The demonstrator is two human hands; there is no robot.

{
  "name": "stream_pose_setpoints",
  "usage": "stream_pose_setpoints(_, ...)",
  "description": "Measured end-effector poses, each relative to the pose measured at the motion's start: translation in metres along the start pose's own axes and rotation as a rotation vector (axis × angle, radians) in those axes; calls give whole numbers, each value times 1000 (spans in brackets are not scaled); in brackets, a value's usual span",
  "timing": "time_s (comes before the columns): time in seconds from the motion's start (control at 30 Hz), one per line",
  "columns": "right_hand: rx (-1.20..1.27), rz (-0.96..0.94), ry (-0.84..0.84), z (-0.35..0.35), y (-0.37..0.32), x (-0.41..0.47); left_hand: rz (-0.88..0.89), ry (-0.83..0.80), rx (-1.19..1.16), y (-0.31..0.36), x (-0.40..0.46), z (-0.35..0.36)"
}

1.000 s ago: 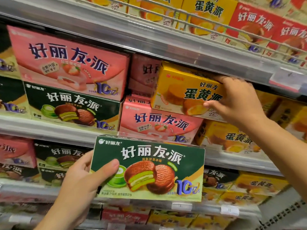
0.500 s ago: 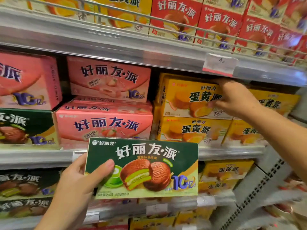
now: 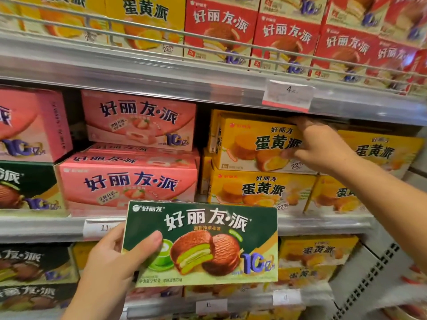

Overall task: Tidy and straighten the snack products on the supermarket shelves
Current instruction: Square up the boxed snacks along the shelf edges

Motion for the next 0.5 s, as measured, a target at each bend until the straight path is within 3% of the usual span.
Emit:
stream_pose_setpoints(0.13, -44, -81, 79, -7, -17, -18, -11, -3, -22, 0, -2, 0)
stream_pose_setpoints(0.23, 171, -320, 164, 0, -64, -62, -18, 11, -22, 1, -2, -7)
stream_pose_setpoints(0.33, 410, -446, 79, 35, -109, -100, -18, 23, -11, 1, -3, -17)
stream_pose_setpoints(0.5, 612, -374, -180, 91, -154, -106, -26, 74, 25, 1, -7, -47)
Point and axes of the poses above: each hand's wrist, its own x-axis towards the middle knuckle, its own z-axis out of the palm, y = z × x, the point moved 10 cm from there along x, towards the middle knuckle, and after that the axes turned 9 degrees about x, right-handed, at the moved point
